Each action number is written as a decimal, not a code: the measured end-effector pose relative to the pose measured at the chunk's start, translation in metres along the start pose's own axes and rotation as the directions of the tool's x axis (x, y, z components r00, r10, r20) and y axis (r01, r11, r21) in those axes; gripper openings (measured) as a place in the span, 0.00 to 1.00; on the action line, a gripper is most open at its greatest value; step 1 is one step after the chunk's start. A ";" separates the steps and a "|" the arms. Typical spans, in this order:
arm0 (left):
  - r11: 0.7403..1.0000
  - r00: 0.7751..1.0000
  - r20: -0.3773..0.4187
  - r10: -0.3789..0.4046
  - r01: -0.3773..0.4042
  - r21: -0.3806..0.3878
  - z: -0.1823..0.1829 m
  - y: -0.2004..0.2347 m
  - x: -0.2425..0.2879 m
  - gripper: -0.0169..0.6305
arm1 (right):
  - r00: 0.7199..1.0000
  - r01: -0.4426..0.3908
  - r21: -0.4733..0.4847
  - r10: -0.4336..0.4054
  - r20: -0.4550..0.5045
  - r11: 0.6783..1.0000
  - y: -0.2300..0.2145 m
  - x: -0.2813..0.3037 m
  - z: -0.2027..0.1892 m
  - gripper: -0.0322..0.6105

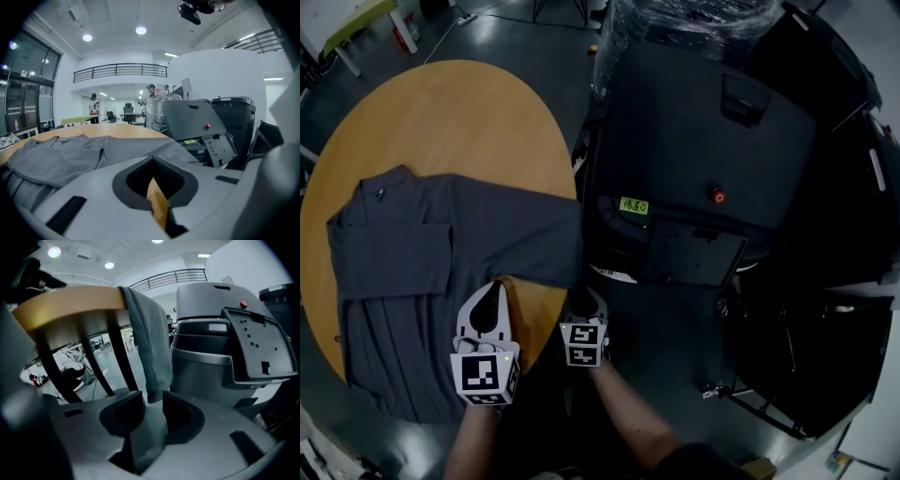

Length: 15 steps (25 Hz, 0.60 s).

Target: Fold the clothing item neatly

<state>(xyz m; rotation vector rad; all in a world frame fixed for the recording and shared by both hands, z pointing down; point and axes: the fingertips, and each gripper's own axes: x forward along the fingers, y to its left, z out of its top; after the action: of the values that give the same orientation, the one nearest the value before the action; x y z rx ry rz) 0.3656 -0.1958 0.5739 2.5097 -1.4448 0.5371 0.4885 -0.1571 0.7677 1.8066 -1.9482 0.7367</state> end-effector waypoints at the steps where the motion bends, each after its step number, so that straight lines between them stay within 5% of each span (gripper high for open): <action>1: 1.000 1.000 0.001 -0.006 0.006 0.001 -0.001 0.000 0.001 0.04 | 1.000 0.009 0.006 -0.009 0.005 1.000 -0.002 0.005 -0.001 0.22; 12: 1.000 0.999 0.032 0.009 -0.009 -0.017 0.000 0.002 -0.002 0.04 | 0.999 0.017 -0.053 -0.018 -0.033 0.998 -0.011 0.029 -0.014 0.22; 14: 1.000 0.999 0.032 0.015 -0.015 -0.019 -0.001 0.003 -0.002 0.04 | 0.999 0.033 -0.078 -0.035 -0.025 0.996 -0.017 0.021 -0.011 0.06; 15: 1.000 0.999 0.029 0.017 -0.017 -0.021 -0.002 0.004 -0.002 0.04 | 0.999 0.034 -0.104 -0.036 -0.017 0.994 -0.020 0.016 -0.008 0.06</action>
<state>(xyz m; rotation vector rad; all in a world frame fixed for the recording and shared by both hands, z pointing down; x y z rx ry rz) 0.3612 -0.1953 0.5745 2.5013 -1.4758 0.4873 0.5065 -0.1656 0.7857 1.7614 -1.9018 0.6277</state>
